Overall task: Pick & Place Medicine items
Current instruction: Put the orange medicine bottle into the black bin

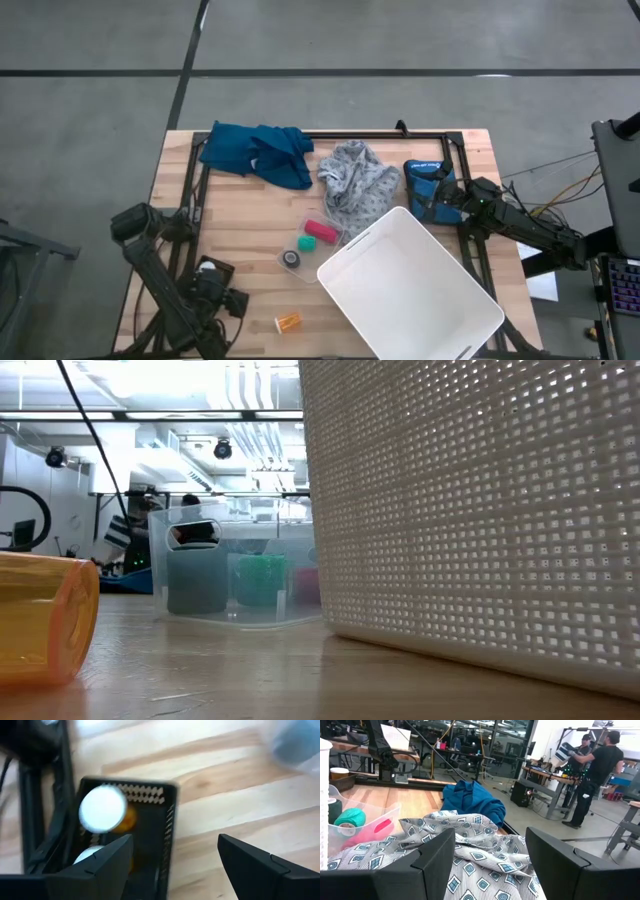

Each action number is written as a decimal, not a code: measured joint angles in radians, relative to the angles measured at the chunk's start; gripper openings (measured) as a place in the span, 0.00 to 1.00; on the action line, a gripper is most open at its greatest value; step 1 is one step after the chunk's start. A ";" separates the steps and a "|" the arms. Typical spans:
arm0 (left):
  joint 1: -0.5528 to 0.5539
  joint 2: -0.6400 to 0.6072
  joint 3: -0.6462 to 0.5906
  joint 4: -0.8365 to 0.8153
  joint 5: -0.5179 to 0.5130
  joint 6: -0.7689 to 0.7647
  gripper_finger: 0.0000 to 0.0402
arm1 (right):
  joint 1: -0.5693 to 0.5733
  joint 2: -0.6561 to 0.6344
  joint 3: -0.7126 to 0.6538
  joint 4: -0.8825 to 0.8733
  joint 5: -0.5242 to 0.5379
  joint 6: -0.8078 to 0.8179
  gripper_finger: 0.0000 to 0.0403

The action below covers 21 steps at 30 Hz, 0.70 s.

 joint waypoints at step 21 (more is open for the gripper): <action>0.015 0.004 0.002 0.613 -0.687 0.928 0.74 | 0.000 0.000 0.000 0.000 0.000 0.002 0.60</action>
